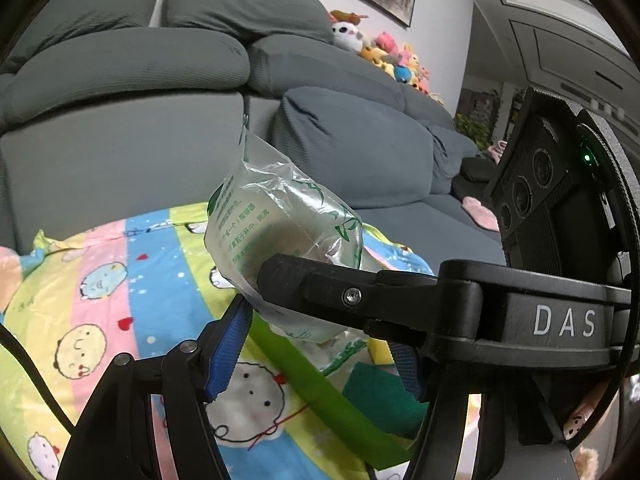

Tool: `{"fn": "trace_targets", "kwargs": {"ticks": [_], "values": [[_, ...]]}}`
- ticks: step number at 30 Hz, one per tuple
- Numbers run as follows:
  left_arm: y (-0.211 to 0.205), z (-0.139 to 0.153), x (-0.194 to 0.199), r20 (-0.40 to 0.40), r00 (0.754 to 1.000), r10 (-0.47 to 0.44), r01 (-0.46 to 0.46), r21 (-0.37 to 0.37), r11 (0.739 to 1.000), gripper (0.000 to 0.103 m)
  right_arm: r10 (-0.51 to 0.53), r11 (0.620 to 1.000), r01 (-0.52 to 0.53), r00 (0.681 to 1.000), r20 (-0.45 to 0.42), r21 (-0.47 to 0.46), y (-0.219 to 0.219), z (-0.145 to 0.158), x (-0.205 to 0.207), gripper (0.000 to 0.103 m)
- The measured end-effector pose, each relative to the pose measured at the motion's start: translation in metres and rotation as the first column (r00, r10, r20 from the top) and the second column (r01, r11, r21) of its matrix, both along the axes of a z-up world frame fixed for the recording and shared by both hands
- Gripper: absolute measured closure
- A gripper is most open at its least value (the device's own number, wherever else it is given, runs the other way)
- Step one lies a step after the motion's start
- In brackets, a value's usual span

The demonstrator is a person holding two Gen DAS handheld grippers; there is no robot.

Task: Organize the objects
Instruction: 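Carry the bag over the green box and lower it inside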

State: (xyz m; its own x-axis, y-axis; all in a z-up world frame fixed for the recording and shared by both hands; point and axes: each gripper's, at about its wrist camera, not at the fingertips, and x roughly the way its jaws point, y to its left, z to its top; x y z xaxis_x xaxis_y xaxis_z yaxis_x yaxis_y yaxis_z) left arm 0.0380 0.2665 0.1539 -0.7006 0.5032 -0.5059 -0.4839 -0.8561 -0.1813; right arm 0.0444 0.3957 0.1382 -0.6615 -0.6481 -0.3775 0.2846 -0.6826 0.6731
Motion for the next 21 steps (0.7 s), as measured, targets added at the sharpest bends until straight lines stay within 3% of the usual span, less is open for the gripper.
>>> {"fn": "trace_targets", "kwargs": {"ticks": [21], "values": [[0.038,-0.026,-0.024,0.095,0.991,-0.097,0.097,0.001,0.995,0.037,-0.114,0.99,0.122,0.987,0.116,-0.064,0.045,-0.031,-0.013,0.05]]}}
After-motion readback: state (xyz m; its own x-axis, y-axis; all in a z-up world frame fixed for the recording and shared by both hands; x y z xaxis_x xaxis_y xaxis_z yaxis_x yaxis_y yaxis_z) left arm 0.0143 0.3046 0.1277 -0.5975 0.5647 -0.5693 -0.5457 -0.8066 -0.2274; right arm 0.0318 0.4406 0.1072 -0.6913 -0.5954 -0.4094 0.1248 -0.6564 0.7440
